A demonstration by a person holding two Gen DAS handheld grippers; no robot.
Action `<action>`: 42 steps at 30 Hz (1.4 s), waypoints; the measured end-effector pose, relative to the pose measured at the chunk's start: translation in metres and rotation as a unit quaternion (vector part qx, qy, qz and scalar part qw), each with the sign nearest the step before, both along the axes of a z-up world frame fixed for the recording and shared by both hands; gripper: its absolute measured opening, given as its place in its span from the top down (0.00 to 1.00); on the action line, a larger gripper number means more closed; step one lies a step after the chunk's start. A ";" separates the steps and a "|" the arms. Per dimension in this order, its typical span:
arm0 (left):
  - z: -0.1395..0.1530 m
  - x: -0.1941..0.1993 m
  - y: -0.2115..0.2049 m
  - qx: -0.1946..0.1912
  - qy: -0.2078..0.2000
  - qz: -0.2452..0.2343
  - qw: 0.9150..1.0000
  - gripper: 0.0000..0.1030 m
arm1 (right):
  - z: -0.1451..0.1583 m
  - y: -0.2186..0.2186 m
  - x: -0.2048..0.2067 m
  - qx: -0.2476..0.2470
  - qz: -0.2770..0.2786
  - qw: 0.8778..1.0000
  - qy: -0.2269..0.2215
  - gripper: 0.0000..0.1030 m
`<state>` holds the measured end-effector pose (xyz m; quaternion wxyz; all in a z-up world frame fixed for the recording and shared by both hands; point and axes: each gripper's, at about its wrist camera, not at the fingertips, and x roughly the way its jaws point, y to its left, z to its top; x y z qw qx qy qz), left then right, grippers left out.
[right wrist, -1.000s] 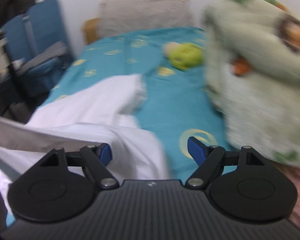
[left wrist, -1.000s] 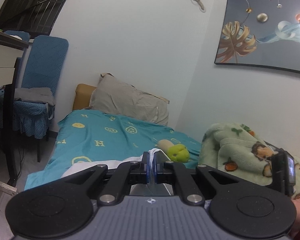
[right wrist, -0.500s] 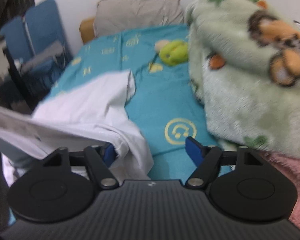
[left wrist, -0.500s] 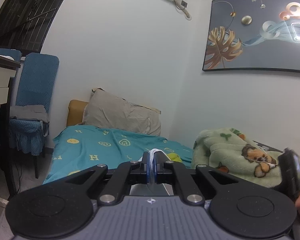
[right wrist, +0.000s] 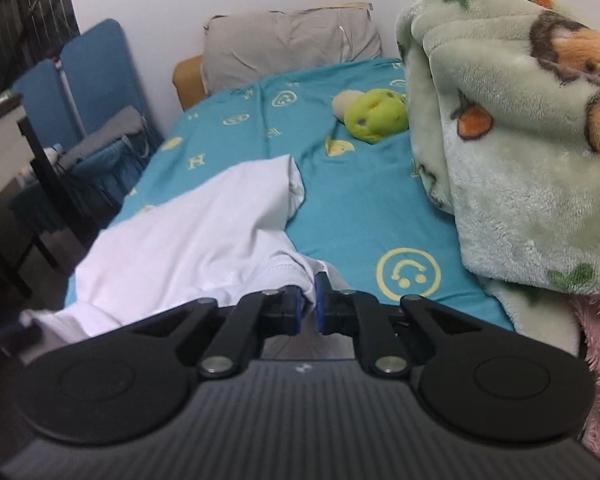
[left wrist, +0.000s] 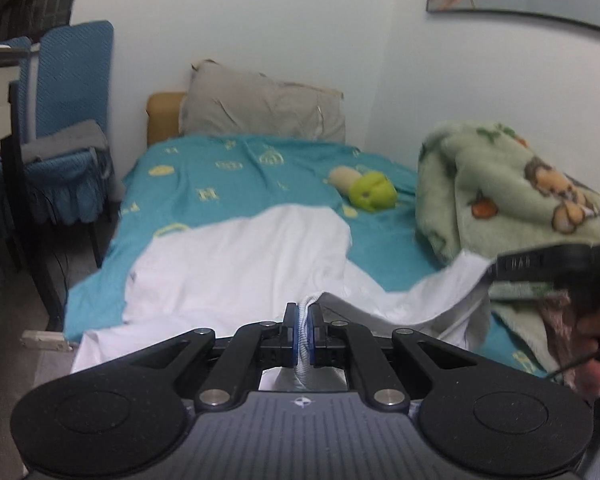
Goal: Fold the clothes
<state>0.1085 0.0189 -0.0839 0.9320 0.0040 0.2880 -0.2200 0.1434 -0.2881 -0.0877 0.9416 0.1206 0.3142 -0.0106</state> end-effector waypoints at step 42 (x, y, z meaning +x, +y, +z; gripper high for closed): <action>0.242 -0.041 0.032 -0.089 -0.296 0.250 0.917 0.48 | 0.242 -0.008 -0.052 0.006 -0.065 0.958 -0.278 0.32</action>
